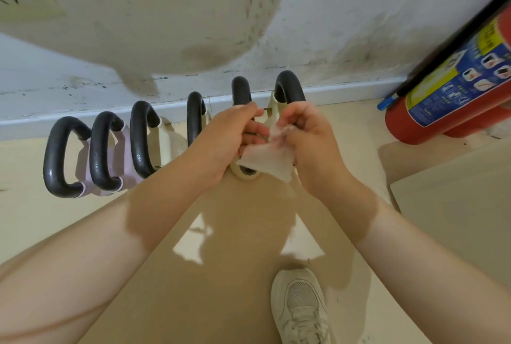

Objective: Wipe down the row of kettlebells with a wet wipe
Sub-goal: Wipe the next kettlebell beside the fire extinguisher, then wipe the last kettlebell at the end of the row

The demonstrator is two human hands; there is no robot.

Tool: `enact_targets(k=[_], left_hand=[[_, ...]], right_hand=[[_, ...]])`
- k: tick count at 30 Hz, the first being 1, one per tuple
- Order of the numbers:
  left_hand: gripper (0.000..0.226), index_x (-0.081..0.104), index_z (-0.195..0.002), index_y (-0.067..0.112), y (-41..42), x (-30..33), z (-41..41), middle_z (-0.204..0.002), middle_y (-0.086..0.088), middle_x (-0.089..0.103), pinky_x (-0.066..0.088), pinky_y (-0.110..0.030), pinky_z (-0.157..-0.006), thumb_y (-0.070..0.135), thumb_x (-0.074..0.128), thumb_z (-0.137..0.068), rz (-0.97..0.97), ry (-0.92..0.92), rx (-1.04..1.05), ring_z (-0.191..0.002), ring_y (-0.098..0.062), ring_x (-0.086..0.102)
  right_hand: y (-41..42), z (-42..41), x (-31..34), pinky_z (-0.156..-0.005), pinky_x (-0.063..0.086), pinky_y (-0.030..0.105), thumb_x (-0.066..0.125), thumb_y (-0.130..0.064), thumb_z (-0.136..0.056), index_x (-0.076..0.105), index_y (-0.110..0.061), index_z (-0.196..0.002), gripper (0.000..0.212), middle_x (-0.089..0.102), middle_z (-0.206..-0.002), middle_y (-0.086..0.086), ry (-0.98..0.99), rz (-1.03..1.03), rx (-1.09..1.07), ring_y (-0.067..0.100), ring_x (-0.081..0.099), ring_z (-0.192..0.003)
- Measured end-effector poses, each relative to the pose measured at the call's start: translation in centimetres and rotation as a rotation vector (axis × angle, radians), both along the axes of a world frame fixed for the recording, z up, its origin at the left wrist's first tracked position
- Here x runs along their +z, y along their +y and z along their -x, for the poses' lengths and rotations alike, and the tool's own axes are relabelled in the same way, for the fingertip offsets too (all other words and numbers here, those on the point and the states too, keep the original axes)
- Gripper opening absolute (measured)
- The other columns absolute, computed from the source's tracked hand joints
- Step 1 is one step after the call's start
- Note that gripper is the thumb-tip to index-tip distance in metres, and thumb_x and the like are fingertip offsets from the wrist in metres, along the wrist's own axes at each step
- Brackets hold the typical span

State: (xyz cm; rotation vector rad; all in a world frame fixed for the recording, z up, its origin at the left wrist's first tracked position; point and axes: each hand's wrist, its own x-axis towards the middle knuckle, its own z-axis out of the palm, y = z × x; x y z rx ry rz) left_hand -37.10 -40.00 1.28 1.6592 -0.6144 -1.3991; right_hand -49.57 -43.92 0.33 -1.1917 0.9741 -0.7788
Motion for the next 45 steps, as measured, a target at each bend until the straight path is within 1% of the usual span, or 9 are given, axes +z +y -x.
enact_targets(k=[4,8,11,15,24,31,35,41,45], left_hand=[[0.031,0.066,-0.097,0.021,-1.5,-0.3,1.7,-0.092,-0.005,0.069,0.051,-0.035,-0.081,0.045,0.049,-0.088,-0.002,-0.076,-0.103,-0.089,-0.022,0.064],[0.031,0.065,-0.104,0.02,-2.8,0.0,2.6,-0.098,-0.006,0.069,0.048,-0.026,-0.071,0.042,0.062,-0.083,0.052,-0.06,-0.108,-0.084,-0.015,0.064],[0.016,0.061,-0.099,0.023,-3.9,0.0,2.8,-0.086,0.0,0.065,0.052,-0.021,-0.071,0.016,0.063,-0.085,0.123,-0.08,-0.09,-0.081,-0.011,0.064],[0.017,0.061,-0.093,0.023,-6.1,-0.2,3.0,-0.063,0.014,0.064,0.051,-0.018,-0.065,0.008,0.06,-0.087,0.227,-0.108,-0.115,-0.062,-0.001,0.061],[0.05,0.052,-0.121,0.01,-11.0,-3.9,3.4,-0.111,-0.007,0.063,0.05,-0.033,-0.086,0.048,0.05,-0.088,-0.206,-0.352,0.114,-0.098,-0.019,0.061],[0.038,0.06,-0.114,0.008,-11.7,-5.2,3.0,-0.108,-0.008,0.068,0.054,-0.031,-0.086,0.035,0.061,-0.086,-0.218,-0.024,0.032,-0.097,-0.02,0.065],[0.034,0.063,-0.11,0.015,-10.8,-5.2,3.3,-0.103,-0.006,0.07,0.051,-0.032,-0.088,0.039,0.06,-0.086,-0.206,-0.105,-0.006,-0.093,-0.019,0.064],[0.014,0.063,-0.097,0.019,-7.3,-4.5,4.6,-0.081,0.004,0.067,0.049,-0.02,-0.072,0.029,0.059,-0.088,-0.1,-0.032,0.003,-0.078,-0.007,0.064],[0.025,0.062,-0.109,0.019,-6.4,-4.7,5.1,-0.099,0.0,0.071,0.05,-0.026,-0.088,0.03,0.061,-0.086,-0.113,0.007,0.015,-0.093,-0.011,0.067]], right_hand=[[-2.3,1.4,1.2,-0.058,0.057,0.029,0.036,-0.002,-0.09,0.054,-0.004,-0.114,0.03,0.06,-0.085,0.016,-0.465,-0.663,-0.066,0.026,0.062,-0.073],[-4.4,3.0,1.2,-0.072,0.055,0.033,0.046,-0.025,-0.094,0.058,-0.005,-0.099,0.024,0.064,-0.094,0.011,-0.354,-0.616,0.054,0.022,0.066,-0.08],[-6.4,4.0,0.1,-0.082,0.055,0.037,0.051,0.0,-0.088,0.044,-0.011,-0.128,0.042,0.064,-0.112,0.009,-0.106,-0.517,0.027,0.025,0.066,-0.097],[-8.2,4.9,-0.2,-0.058,0.055,0.022,0.04,0.013,-0.084,0.064,0.002,-0.101,0.031,0.067,-0.089,0.011,0.161,-0.414,0.154,0.015,0.065,-0.07],[-14.4,5.5,-2.6,-0.065,0.046,0.029,0.033,0.005,-0.082,0.044,-0.008,-0.074,0.019,0.044,-0.072,0.007,-0.172,-0.633,-0.326,0.018,0.048,-0.064],[-14.9,2.4,-3.1,-0.09,0.049,0.036,0.046,-0.014,-0.092,0.057,-0.022,-0.083,0.016,0.063,-0.103,0.006,0.099,-0.296,-0.179,0.021,0.06,-0.097],[-15.1,0.6,-4.4,-0.077,0.044,0.027,0.041,-0.014,-0.094,0.048,-0.02,-0.09,0.009,0.051,-0.087,-0.006,0.27,-0.016,-0.143,0.011,0.051,-0.085],[-14.3,-0.3,-5.3,-0.079,0.041,0.026,0.04,-0.022,-0.093,0.061,-0.009,-0.09,0.025,0.061,-0.088,0.002,0.406,0.594,0.658,0.016,0.055,-0.086],[-15.7,-1.5,-5.7,-0.077,0.042,0.032,0.034,-0.033,-0.089,0.061,-0.018,-0.078,0.032,0.058,-0.08,-0.003,0.429,0.254,0.608,0.017,0.052,-0.077]])
